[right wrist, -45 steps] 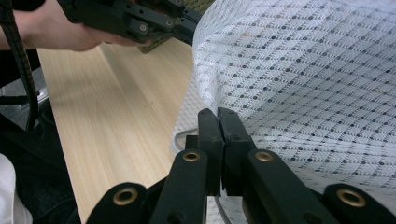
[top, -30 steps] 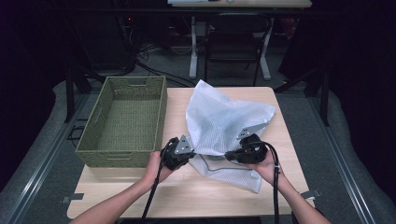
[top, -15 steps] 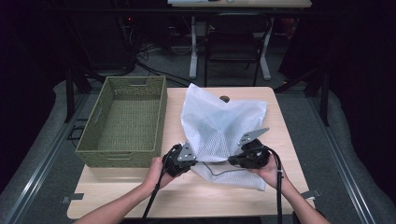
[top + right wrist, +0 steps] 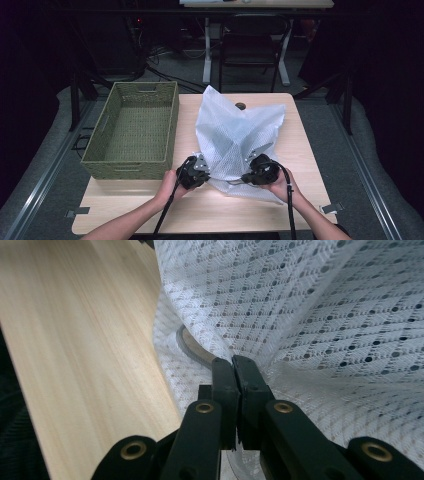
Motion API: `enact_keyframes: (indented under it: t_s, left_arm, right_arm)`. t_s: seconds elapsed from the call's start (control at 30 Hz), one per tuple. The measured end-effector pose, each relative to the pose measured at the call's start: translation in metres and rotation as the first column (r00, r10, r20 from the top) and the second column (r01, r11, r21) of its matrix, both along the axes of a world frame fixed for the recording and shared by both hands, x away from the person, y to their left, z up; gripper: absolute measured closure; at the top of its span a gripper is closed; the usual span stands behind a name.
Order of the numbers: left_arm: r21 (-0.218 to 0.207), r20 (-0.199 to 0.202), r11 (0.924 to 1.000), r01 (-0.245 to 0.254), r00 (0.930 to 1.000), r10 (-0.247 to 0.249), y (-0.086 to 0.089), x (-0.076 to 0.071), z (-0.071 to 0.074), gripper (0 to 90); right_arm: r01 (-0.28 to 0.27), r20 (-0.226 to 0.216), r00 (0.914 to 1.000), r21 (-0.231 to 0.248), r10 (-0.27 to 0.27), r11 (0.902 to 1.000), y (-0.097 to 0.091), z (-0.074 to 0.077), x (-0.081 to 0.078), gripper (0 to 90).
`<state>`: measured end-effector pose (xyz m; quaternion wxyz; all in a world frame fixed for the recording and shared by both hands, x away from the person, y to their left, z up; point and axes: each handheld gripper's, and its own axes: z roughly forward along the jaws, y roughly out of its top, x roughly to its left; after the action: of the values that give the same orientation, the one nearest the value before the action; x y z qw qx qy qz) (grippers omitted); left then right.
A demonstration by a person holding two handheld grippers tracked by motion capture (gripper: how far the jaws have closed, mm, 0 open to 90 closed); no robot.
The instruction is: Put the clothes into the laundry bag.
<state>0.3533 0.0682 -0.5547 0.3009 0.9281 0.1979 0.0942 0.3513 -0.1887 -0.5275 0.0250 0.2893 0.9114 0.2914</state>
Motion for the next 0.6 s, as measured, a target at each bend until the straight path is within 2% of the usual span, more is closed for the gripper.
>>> enact_keyframes:
  t_s: [0.13,0.23,0.37,0.47,0.53,0.6]
  left_arm:
    - [0.013,-0.006,0.9999,-0.002,1.0000,0.002,-0.002,0.001,-0.001,87.5]
    - [0.018,-0.018,0.9998,-0.004,0.9998,0.004,-0.002,0.001,-0.002,80.9]
    - [0.004,-0.054,1.0000,0.005,0.9985,-0.005,0.000,0.002,0.003,62.3]
    - [0.000,-0.055,1.0000,-0.004,0.9985,0.004,0.002,0.000,0.008,47.5]
    - [-0.006,-0.038,0.9999,-0.016,0.9991,0.016,0.004,-0.002,0.012,40.8]
    - [-0.021,-0.038,0.9995,-0.025,0.9990,0.025,0.007,-0.004,0.016,35.7]
  right_arm:
    - [-0.015,-0.007,0.9999,-0.036,0.015,0.9992,0.006,-0.008,0.003,88.7]
    - [-0.016,-0.018,0.9997,-0.056,0.015,0.9983,0.007,-0.013,0.006,87.7]
    - [-0.013,-0.022,0.9997,-0.065,0.012,0.9978,0.006,-0.015,0.007,80.4]
    - [-0.017,-0.020,0.9997,-0.047,0.016,0.9987,0.003,-0.011,0.007,73.7]
    - [-0.019,-0.017,0.9997,-0.036,0.018,0.9992,0.001,-0.008,0.006,66.6]
    - [-0.018,-0.015,0.9997,-0.012,0.018,0.9998,-0.002,-0.003,0.004,59.3]
